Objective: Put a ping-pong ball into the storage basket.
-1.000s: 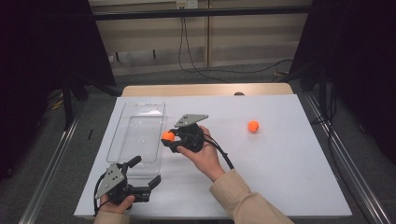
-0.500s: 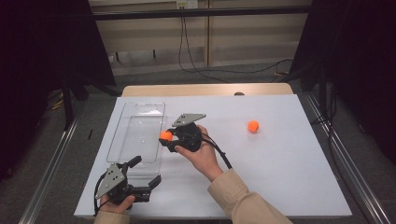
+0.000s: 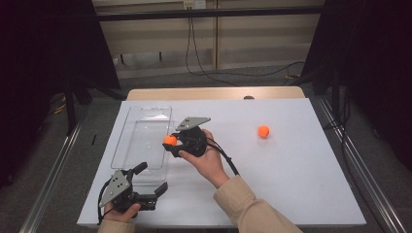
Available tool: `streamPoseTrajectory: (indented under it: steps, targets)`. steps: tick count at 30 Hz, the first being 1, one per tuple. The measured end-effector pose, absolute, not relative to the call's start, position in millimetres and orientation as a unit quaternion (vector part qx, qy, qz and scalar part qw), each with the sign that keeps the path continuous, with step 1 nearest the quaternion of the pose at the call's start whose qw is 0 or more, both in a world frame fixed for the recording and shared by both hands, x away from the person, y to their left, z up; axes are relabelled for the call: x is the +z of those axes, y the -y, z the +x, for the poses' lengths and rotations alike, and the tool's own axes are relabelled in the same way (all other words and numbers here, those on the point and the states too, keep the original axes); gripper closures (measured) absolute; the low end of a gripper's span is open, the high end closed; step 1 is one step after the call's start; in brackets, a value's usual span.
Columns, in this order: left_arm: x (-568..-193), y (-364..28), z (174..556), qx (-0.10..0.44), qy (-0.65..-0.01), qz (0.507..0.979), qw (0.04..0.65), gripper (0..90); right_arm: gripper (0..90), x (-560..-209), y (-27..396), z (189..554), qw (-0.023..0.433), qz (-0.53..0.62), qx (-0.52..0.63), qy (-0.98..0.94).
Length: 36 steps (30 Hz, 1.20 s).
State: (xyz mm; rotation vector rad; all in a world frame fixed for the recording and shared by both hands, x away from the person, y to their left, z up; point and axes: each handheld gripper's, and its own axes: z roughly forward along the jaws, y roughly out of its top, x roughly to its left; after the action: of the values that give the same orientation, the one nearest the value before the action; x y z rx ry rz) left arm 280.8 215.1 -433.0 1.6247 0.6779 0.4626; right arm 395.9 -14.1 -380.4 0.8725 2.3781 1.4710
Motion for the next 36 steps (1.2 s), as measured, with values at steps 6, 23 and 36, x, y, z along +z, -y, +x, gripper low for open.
streamPoseTrajectory:
  steps: [6, 23, 36]
  targets:
    - [-433.0, -214.6, 280.5, 0.199, -0.295, 0.704, 0.615, 1.6, 51.3, -381.5, 12.5, 397.1, 0.106, 0.297, 0.498, -0.808]
    - [-432.9, -214.9, 280.5, 0.2, -0.293, 0.705, 0.614, 1.6, 51.3, -382.6, 10.2, 398.9, 0.104, 0.301, 0.5, -0.805]
    - [-433.0, -214.6, 280.4, 0.201, -0.293, 0.704, 0.614, 1.6, 51.3, -383.7, 5.4, 400.0, 0.103, 0.299, 0.5, -0.806]
